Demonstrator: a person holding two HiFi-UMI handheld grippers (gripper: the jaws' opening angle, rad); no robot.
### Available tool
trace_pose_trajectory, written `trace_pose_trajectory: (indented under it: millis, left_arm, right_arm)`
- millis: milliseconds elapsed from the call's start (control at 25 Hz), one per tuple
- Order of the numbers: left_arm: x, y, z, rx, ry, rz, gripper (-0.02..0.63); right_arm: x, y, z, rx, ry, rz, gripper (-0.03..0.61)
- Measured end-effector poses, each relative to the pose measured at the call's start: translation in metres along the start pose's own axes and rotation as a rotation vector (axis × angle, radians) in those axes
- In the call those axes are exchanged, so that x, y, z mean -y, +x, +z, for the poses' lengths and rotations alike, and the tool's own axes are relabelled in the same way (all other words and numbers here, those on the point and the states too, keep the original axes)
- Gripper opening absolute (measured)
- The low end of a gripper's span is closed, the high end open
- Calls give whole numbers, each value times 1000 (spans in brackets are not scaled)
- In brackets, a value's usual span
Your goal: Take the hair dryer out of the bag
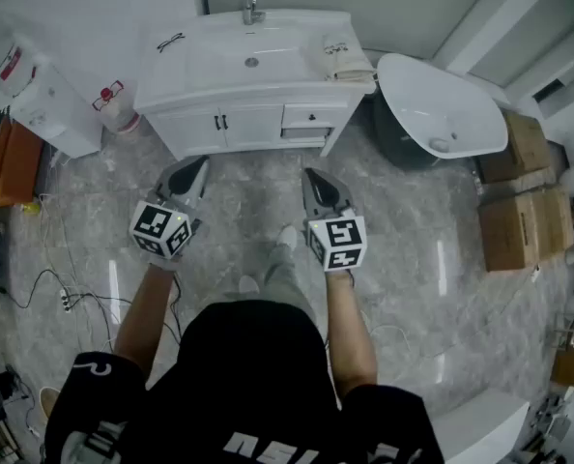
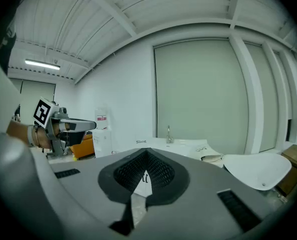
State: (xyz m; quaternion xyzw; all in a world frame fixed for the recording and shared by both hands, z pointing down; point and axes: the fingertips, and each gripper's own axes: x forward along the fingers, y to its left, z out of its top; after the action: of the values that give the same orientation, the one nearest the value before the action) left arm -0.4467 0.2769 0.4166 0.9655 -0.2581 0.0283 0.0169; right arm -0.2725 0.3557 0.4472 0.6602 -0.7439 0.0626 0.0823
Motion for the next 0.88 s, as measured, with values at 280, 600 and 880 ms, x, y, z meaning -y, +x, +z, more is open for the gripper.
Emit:
trace_pose_trajectory:
  millis: [280,600,880]
  left_arm:
    - [3,16,-1,-18,-11,-5,-3]
    - [-14,69,0,-38,-15,-11,-3]
    - [-42,157,17,-37,-6,-31,-3]
  right_arm:
    - [20,3,-1,-12,28,-16,-5]
    - [66,36,4,-23,34,-23,-5]
    - [135,91,20,-15,23,-29,-5]
